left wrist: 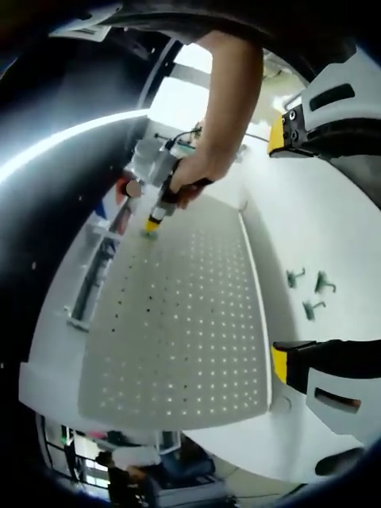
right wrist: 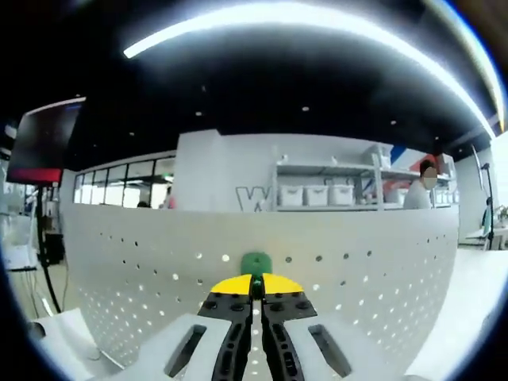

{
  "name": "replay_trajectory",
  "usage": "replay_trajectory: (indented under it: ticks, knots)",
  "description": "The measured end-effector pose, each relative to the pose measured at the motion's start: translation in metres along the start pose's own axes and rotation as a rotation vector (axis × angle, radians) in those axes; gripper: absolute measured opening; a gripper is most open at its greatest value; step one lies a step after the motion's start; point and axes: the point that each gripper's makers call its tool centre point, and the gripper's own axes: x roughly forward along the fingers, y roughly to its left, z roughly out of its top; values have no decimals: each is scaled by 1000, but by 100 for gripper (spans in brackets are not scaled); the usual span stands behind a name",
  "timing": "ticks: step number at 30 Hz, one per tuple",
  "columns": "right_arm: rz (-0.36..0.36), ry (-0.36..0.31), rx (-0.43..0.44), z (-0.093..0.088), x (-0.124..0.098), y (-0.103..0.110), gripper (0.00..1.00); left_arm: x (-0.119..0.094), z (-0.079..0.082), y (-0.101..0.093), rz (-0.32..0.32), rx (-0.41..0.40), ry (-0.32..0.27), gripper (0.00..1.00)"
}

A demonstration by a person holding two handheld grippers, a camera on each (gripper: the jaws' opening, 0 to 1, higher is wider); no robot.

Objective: Insert the hook assembly into the mounting plate slot until the hook locks in place.

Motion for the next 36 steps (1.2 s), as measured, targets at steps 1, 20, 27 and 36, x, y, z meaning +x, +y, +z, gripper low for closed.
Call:
replay_trajectory:
  ticks: [1, 20, 27, 36]
  knots:
    - [-2, 1, 1, 0, 0, 0, 0, 0, 0, 0, 1, 1, 0, 97]
    - [-11, 110, 81, -3, -6, -4, 23, -7, -8, -2, 8, 44, 12, 97]
    - [2, 74, 97, 18, -13, -2, 27, -15, -13, -3, 10, 40, 11, 97]
    - [34, 71, 35, 27, -44, 6, 29, -22, -22, -5, 14, 34, 21, 96]
